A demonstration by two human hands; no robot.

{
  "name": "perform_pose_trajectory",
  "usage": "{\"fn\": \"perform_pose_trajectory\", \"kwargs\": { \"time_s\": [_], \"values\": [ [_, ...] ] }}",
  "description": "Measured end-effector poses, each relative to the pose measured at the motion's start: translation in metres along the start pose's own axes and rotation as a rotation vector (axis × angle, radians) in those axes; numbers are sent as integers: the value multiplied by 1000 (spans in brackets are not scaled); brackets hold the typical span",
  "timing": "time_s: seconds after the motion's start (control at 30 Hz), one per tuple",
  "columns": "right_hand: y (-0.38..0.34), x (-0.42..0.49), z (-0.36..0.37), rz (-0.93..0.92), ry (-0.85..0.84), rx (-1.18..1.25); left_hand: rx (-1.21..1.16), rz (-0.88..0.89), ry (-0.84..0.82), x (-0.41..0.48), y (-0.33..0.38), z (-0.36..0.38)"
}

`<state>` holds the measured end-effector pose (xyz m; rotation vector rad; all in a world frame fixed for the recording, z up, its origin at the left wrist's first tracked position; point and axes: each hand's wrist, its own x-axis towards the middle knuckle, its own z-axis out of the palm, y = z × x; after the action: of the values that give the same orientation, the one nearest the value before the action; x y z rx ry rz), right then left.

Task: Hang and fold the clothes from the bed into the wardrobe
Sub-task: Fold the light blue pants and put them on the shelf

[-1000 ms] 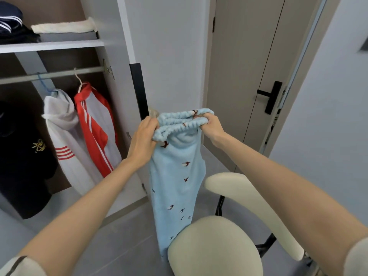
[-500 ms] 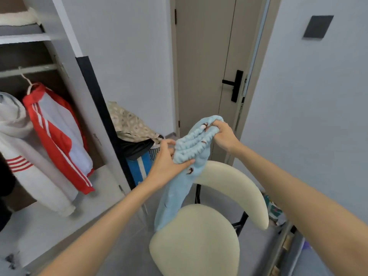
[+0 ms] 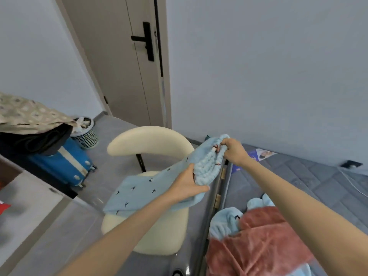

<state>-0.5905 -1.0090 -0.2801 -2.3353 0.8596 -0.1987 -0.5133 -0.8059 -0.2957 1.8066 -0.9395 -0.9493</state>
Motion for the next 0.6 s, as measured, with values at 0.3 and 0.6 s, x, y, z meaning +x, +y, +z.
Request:
{"fn": "perform_pose_trajectory", "kwargs": {
  "time_s": [0.3, 0.6],
  "values": [
    [82, -60, 7, 229, -14, -194, -155, -161, -196, 6, -39, 95],
    [64, -29, 110, 229, -265, -389, -246, -452, -144, -4, -140, 49]
  ]
}}
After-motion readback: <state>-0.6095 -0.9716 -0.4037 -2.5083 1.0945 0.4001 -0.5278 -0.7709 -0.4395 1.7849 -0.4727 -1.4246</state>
